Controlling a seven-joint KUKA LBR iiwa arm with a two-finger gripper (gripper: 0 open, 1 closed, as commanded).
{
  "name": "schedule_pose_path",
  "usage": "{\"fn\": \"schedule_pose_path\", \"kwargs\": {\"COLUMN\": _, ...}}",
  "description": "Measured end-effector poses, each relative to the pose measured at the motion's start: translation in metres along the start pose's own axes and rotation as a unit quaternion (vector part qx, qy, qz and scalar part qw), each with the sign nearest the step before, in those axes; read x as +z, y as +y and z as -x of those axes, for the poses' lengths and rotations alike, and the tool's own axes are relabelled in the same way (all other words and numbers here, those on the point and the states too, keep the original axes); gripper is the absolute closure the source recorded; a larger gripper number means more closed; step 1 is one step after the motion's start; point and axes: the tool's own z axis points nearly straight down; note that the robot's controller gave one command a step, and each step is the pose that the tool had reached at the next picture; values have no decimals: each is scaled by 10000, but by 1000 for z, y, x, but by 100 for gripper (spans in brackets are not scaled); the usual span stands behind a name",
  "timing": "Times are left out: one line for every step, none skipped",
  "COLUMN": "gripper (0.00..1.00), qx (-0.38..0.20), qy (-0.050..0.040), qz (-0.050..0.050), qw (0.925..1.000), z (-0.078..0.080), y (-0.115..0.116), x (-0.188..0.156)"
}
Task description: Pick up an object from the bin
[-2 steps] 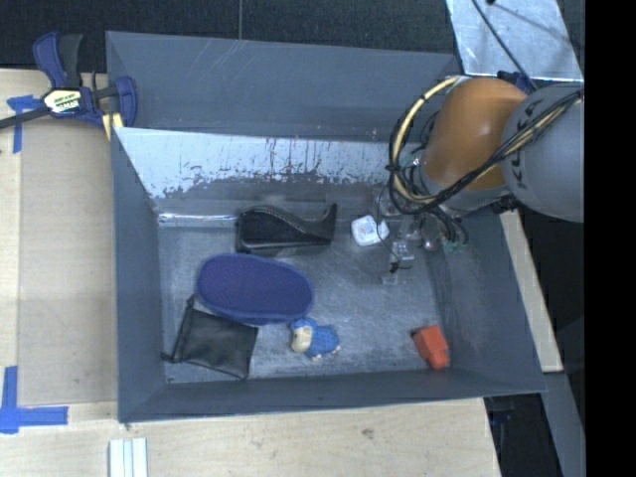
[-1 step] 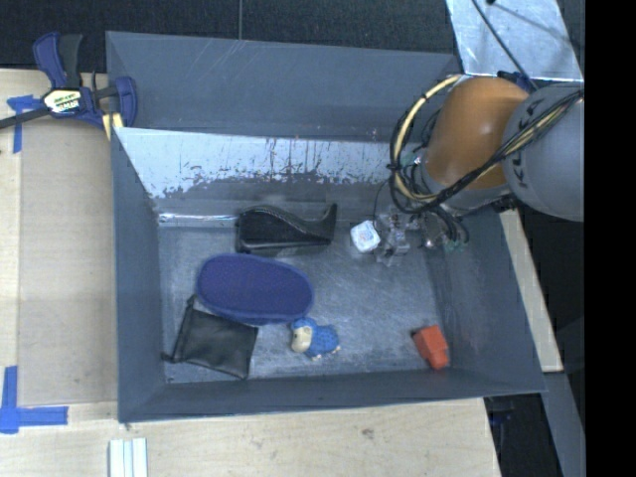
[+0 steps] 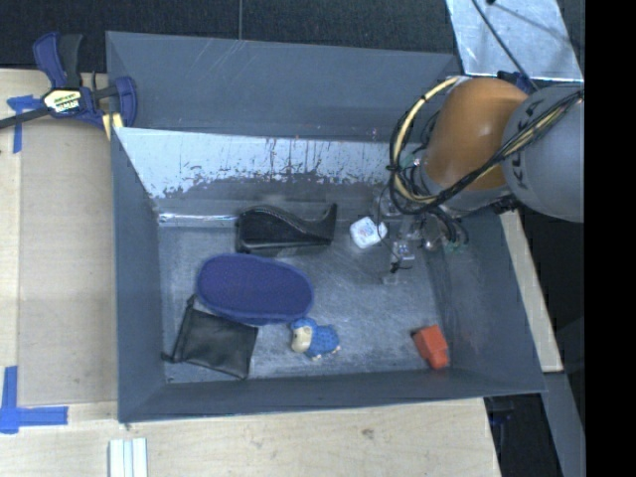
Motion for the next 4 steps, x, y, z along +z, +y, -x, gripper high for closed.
{"fn": "schedule_pose_path", "kwargs": {"gripper": 100, "qx": -1, "qy": -16, "qz": -2, "qw": 10000, "z": 1, "y": 0, "x": -1}}
{"fn": "schedule_pose_path", "kwargs": {"gripper": 0, "qx": -2, "qy": 0, "qz": 0, "qw": 10000, "z": 0, "y": 0, "x": 0}}
{"fn": "schedule_pose_path", "kwargs": {"gripper": 0, "qx": -316, "qy": -6, "qz": 3, "qw": 9995, "z": -10, "y": 43, "x": -1}}
{"fn": "schedule_pose_path", "kwargs": {"gripper": 100, "qx": -300, "qy": -32, "qz": -4, "qw": 9995, "z": -9, "y": 40, "x": -3}}
